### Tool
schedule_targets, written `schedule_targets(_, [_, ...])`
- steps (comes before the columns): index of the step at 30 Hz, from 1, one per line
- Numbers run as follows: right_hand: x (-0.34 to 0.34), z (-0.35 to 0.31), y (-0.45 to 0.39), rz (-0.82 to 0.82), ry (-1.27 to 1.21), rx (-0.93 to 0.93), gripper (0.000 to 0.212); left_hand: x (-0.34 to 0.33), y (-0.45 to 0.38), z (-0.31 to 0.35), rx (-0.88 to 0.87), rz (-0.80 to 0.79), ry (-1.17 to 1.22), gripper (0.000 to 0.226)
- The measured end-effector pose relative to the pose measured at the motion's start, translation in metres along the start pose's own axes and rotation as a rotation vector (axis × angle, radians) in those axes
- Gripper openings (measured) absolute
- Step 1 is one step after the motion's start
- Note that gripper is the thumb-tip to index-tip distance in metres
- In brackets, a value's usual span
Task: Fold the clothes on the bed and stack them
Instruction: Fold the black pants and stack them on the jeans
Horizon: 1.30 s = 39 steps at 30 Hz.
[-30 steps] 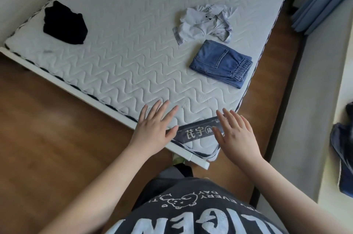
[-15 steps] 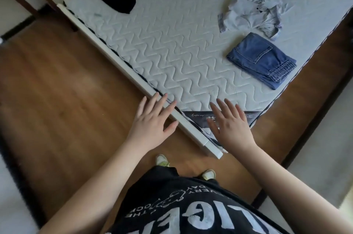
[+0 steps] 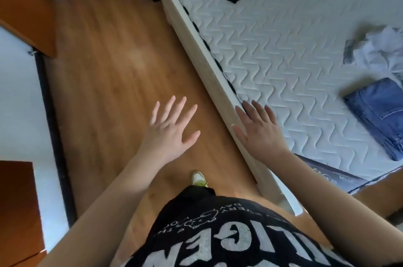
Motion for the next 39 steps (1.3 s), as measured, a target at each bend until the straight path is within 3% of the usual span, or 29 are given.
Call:
schedule_targets(6, [-0.016,-0.053,-0.058,-0.019,0.029,0.044,0.057,-0.001,-0.012,-0.074,0.024,0.004,-0.022,0.068])
schedule_targets(13, [-0.013,-0.067,-0.115,-0.002,0.029,0.042,0.06,-0.009,-0.045,-0.116,0.069,0.003,-0.018,0.069])
schedule_targets(23, [-0.022,-0.067,-0.248,-0.047,0.02,0.088,0.061,-0.007,-0.15,-0.17,0.117,-0.026,-0.039,0.067])
schedule_targets(39, [-0.015,-0.125,-0.458,0.004,0.026,0.224,0.06,-0.002,-0.27,-0.308,0.257,-0.011,-0.029,0.068])
Point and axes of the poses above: each hand's wrist, its own y-axis away from the middle knuckle, its own x-axis out of the back of the hand, z = x × y, the point moved 7 cm from there along -y, towards the middle knuckle, and after that the axes turned 10 degrees about z, right-handed, at the moved point
